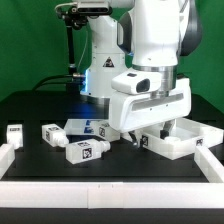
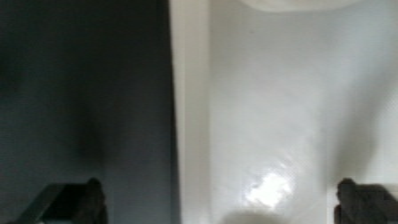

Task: Assemble one leg

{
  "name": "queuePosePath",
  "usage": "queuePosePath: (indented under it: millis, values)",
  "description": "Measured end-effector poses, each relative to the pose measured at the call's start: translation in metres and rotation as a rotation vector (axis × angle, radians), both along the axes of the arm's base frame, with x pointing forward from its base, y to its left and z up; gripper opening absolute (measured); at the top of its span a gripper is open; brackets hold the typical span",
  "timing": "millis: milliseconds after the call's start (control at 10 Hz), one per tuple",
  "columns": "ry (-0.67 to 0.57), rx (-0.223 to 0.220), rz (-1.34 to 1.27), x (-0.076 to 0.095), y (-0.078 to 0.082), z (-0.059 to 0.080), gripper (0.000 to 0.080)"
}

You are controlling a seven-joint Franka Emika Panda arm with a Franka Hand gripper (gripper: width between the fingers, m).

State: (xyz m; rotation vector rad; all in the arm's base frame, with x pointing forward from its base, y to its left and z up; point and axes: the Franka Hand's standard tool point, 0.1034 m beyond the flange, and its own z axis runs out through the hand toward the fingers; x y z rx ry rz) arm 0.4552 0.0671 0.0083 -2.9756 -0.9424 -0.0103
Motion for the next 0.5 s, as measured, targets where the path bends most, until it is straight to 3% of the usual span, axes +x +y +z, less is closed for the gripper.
queuePosePath:
  millis: [100, 200, 300, 400, 500]
  values:
    - [0.000, 0.000, -0.001, -0.0001, -0.0005, -0.0002, 0.0564]
    - [0.001, 0.000, -0.001, -0.0001, -0.0003, -0.0002, 0.0564]
    - [0.001, 0.000, -0.001, -0.0001, -0.0003, -0.0003, 0.0392]
    - [0.001, 0.000, -0.001, -0.0002, -0.0003, -0.0003, 0.0156]
    - [0.001, 0.000, -0.001, -0.0002, -0.0003, -0.0003, 0.0156]
